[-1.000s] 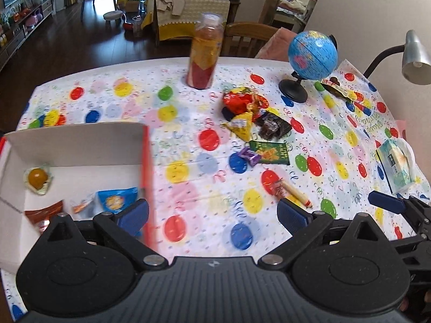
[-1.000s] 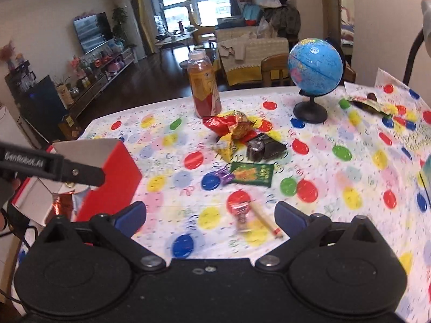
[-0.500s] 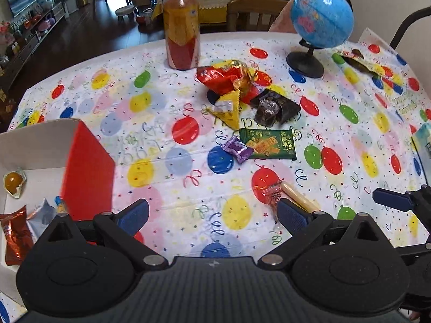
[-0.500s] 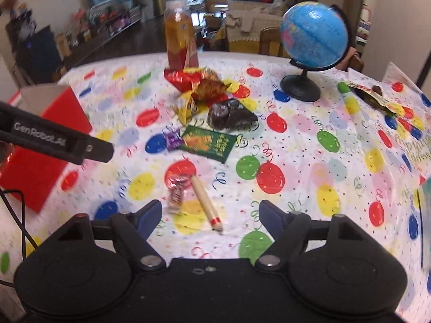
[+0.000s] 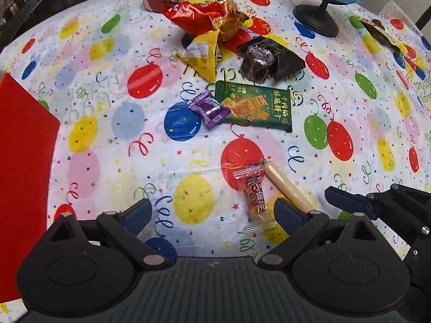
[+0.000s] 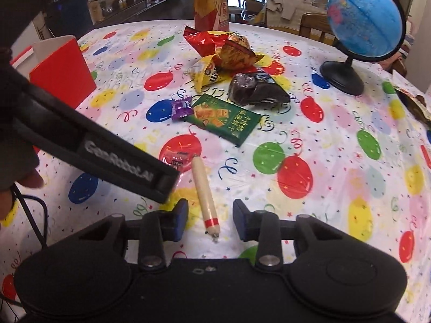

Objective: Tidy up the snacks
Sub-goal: 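Move both grippers back toward the candy stick and wrapped candy on the table, then grasp the red-white wrapped candy with the left gripper while the right gripper grasps the cream candy stick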

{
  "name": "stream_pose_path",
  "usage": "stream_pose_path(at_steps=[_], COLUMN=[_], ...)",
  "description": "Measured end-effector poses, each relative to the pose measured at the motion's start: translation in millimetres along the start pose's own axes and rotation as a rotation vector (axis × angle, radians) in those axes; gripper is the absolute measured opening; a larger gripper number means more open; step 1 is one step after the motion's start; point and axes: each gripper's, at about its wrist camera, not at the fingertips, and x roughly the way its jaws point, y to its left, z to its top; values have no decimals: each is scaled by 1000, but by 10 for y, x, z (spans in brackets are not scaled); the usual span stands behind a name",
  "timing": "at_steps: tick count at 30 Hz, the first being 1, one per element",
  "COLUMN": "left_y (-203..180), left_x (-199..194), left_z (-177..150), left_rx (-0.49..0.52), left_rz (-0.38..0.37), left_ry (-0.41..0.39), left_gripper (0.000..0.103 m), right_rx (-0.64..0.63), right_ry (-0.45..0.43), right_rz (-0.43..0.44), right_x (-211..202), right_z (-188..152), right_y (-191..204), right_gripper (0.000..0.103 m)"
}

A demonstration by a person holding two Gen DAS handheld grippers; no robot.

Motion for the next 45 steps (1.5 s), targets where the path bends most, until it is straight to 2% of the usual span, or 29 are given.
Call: stream_pose_path(at_steps=[7,12,14,20,22,25,33,39,45], left_y=[-11,-48,-52,-39,-15,57,163,261,376], left_x=[127,133,123,92,82,81,-40,-208,-534], left_z=[-23,-39,-39,-1,11,28,-38,-119,-227], left_rx=[-30,-15,-9,-2,-6,-30,-57,-70,-72], left_rz=[-17,-6,0,2,-3,-29,-52,-53,-86], left_ry=[35,31,24,16,17,20,16,29,0], left_gripper=[80,78,74,45,29,22,20,20,20], right_rx=[-30,-42,-37,-7,18,49,211,248,265], right_ry=[-4,13,16,17,19,18,9,-22,-43], right_rz=[23,34,38,33,30,22,21,46,54], right_x=[93,154,170,174,171,153,-25,-323,-623], right_z=[35,28,26,26,27,11,-89,-113,-67], right_y=[-11,13,21,-7,-22,-26,-104,-12,134], right_gripper=[25,20,18,12,9,9,9,9,9])
